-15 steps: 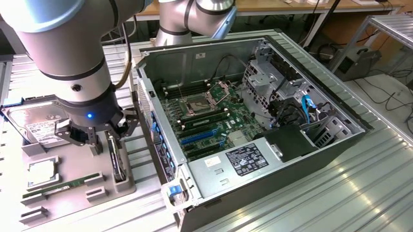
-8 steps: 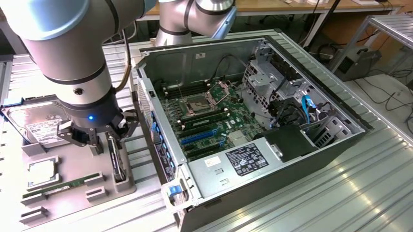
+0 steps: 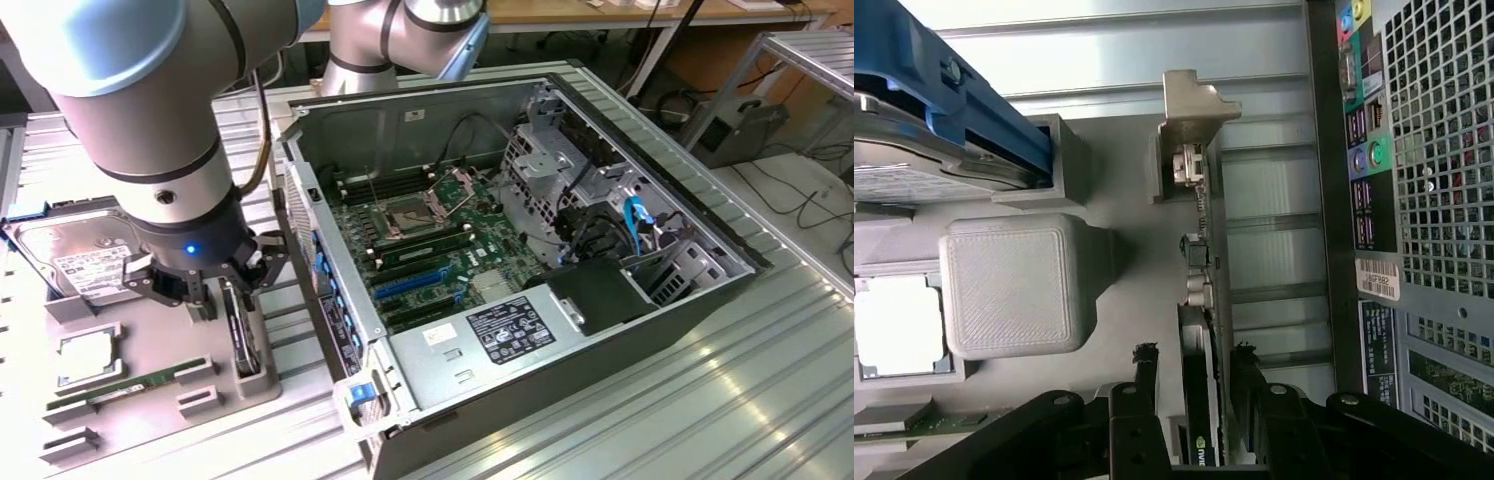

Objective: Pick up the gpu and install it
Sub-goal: 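Pick up the gpu and move the gpu toward the slot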

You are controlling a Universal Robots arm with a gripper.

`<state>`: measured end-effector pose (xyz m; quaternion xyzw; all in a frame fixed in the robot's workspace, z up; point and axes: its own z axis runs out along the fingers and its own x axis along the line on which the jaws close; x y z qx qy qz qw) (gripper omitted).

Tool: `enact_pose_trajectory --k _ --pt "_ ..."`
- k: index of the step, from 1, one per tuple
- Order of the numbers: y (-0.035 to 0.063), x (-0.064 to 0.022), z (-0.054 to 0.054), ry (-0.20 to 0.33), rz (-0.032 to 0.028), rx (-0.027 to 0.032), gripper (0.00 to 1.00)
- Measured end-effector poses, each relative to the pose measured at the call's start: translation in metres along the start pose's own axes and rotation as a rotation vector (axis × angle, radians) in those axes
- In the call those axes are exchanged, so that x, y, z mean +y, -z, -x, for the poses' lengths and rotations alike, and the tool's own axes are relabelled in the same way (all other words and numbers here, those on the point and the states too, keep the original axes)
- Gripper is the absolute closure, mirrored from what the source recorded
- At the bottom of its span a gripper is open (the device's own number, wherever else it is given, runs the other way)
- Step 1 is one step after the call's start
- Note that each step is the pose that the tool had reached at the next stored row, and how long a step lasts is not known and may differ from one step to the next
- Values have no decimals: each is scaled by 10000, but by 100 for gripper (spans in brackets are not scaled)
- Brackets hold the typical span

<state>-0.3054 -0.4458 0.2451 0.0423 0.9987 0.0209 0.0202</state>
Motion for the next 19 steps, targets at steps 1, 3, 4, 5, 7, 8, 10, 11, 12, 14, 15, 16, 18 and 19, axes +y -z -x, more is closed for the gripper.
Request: enact_pose_trajectory --k 1,3,4,5,7,8,10,11,12,14,15,16,18,19 --pt "-6 0 0 0 1 -19 58" --pt "-23 -1 -2 2 2 -67 58" --pt "-30 -2 -4 4 -2 -91 58" --pt "-33 -2 -4 5 -9 -108 58" --pt "-36 -2 -4 7 -14 -117 58" --pt "-39 -2 -4 6 -16 -120 58" --pt "-41 -2 -5 6 -19 -121 58" --pt "-42 -2 -5 6 -20 -120 58" --pt "-42 -2 -5 6 -20 -121 66" --pt "-42 -2 -5 7 -20 -120 66" --pt "-42 -2 -5 7 -20 -121 73" --pt "-42 -2 -5 6 -20 -121 73" --pt "-42 -2 -5 6 -20 -121 73" --pt "-42 -2 -6 9 -20 -121 73"
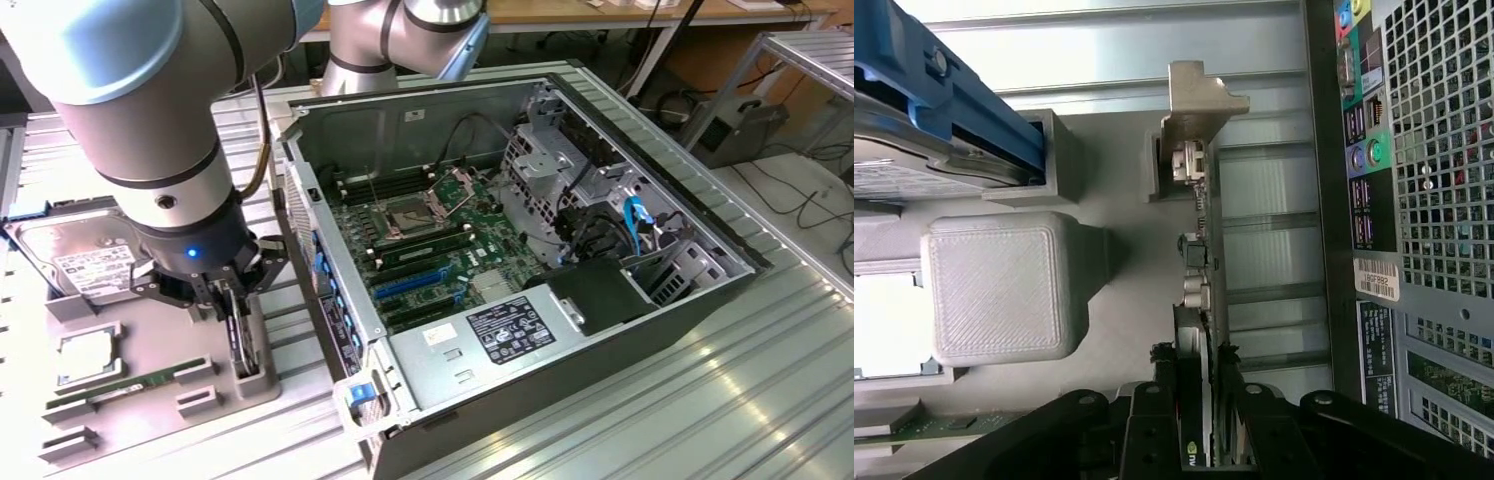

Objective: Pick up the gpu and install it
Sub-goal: 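Pick up the gpu and move the gpu toward the slot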

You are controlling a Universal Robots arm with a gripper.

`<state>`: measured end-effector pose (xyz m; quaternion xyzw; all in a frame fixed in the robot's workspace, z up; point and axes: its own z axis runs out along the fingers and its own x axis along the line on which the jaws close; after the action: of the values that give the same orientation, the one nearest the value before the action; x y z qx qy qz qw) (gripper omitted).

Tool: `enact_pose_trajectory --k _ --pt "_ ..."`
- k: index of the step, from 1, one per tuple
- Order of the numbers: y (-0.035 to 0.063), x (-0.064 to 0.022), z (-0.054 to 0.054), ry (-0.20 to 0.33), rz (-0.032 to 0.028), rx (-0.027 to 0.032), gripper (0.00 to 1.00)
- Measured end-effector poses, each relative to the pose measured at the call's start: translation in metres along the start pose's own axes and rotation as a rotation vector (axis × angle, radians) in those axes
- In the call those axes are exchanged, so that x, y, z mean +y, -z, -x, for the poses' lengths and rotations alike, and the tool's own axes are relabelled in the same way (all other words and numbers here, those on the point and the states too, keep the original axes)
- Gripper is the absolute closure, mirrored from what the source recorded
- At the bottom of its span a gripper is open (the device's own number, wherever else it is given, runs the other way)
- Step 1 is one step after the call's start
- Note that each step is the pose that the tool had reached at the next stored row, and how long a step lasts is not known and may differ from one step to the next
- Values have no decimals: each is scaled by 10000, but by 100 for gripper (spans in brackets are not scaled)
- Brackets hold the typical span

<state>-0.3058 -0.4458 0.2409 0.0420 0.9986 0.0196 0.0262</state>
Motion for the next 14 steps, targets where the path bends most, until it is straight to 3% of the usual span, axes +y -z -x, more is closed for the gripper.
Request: enact_pose_trajectory --k 7,14 --pt "27 1 3 386 23 23 74" --pt "187 7 19 654 104 67 74"
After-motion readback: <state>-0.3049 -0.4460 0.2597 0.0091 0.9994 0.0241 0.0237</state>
